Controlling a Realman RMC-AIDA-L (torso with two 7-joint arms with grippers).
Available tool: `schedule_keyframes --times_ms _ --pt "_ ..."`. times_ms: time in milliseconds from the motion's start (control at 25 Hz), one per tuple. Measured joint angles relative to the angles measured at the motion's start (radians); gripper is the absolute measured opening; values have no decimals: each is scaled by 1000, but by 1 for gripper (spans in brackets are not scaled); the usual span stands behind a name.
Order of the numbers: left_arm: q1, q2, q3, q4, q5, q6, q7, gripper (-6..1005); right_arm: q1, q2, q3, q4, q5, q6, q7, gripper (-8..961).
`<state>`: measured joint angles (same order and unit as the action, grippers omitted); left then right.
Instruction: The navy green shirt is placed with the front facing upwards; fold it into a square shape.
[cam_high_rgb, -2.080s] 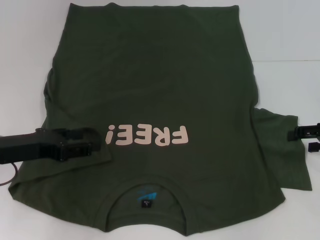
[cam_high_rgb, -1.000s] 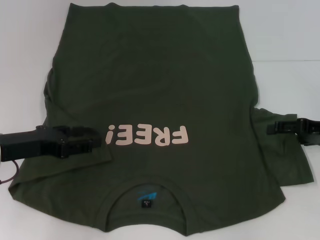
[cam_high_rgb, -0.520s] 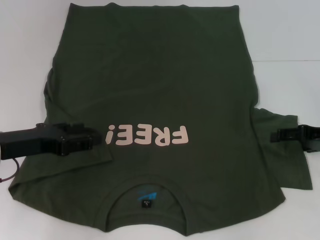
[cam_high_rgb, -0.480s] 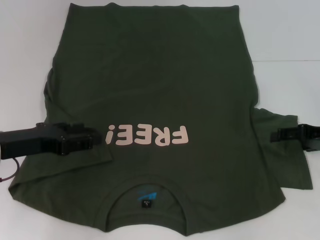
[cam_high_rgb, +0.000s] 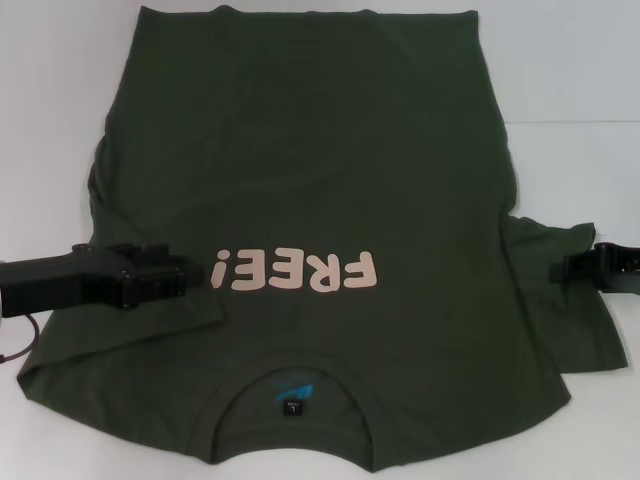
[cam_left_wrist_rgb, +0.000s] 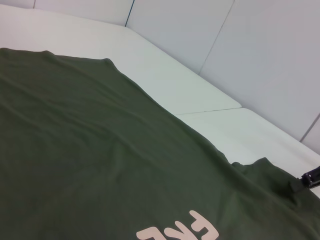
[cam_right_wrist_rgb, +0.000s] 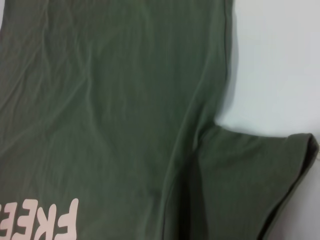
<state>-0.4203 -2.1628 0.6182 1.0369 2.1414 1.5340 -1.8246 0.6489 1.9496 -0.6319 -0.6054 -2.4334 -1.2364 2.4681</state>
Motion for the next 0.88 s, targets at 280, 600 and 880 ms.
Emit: schedule_keyframes --times_ms 280,600,880 --pt "0 0 0 0 0 0 1 734 2 -2 -2 -1 -5 0 -1 351" --pt "7 0 0 3 -17 0 1 733 -8 -10 -2 -20 -14 7 -2 20" --pt "13 0 -3 5 -63 7 -2 734 -6 -24 -3 -55 -20 90 -3 18"
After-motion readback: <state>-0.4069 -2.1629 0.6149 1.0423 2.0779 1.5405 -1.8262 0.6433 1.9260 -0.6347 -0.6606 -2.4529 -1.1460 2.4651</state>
